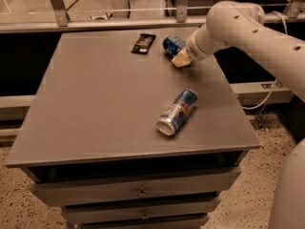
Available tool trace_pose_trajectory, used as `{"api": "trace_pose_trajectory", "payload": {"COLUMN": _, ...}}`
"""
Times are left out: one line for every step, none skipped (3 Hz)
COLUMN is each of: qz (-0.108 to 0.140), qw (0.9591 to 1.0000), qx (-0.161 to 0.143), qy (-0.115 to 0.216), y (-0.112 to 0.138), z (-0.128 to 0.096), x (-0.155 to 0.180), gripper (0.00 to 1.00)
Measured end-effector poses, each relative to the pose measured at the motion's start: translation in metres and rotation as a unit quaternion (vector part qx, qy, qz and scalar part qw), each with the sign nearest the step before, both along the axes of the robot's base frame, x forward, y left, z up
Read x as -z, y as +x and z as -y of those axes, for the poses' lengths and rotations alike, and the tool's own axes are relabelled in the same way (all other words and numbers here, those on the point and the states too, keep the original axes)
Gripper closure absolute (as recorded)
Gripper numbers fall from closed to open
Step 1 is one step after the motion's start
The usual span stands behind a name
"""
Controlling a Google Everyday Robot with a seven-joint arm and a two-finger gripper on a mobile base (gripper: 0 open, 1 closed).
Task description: Move pepsi can near rxbar chocolate
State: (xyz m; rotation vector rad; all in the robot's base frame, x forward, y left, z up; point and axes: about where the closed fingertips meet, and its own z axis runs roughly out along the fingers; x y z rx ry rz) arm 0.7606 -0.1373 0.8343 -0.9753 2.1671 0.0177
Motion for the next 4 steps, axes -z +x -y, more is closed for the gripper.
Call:
{"api": "trace_pose_trajectory", "payload": {"qz": 0.000, "qw": 1.0000, "qx": 0.000, "qy": 0.000, "y": 0.0000, "z": -0.0002, "x": -0.0066, "gripper": 1.00}}
{"api": "trace_pose_trajectory", "payload": {"qz": 0.000, "qw": 1.0000, "qx": 0.000, "qy": 0.000, "y": 0.0000, "z": -0.0002, "x": -0.0072, "gripper": 1.00}}
{"api": "trace_pose_trajectory", "payload": {"qz": 0.000, "qw": 1.0000, "qx": 0.000, "qy": 0.000, "y": 0.0001, "z": -0.0002, "x": -0.0074, "gripper": 0.82}}
{"api": "trace_pose_trajectory", "payload": {"qz": 0.000, "qw": 1.0000, "qx": 0.000, "qy": 0.000, "y": 0.0001, "z": -0.0003, "x": -0.0075, "gripper": 0.59}}
